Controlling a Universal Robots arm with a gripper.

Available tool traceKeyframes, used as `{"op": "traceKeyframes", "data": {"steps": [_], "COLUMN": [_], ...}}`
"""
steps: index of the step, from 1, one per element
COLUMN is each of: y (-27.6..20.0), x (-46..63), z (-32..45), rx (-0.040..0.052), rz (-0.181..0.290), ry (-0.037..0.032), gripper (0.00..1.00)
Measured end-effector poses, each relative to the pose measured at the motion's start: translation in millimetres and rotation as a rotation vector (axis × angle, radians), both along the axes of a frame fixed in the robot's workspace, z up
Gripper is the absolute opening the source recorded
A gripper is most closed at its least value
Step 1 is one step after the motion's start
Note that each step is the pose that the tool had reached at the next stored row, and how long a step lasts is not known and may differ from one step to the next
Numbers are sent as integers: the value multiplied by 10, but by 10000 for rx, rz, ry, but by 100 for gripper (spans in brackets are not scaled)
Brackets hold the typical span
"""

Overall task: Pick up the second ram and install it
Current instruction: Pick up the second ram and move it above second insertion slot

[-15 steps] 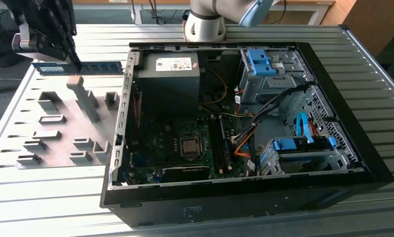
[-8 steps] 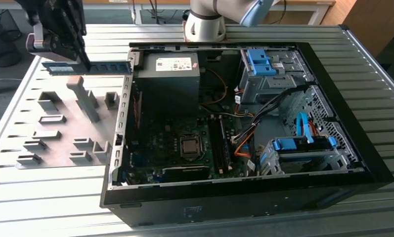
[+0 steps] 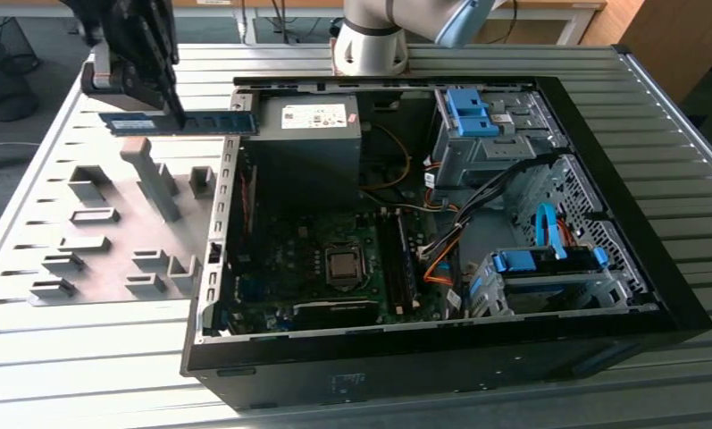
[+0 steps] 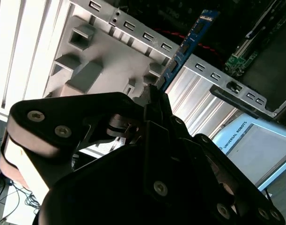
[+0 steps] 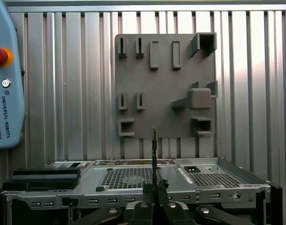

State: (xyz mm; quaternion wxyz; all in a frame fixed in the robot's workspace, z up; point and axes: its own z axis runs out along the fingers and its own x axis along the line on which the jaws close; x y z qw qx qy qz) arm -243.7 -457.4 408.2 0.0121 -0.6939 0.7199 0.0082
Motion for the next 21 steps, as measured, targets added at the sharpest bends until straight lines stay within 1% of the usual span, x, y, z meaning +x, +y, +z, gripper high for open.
{"op": "traceKeyframes", "data": {"steps": [5,11,21], "y": [0,0,0], "x": [141,362,703], "z": [-3,-7,-15], "rx": [0,-1,-1], "rz": [0,-1,1], "ry": [0,0,0], "gripper": [14,14,14]}}
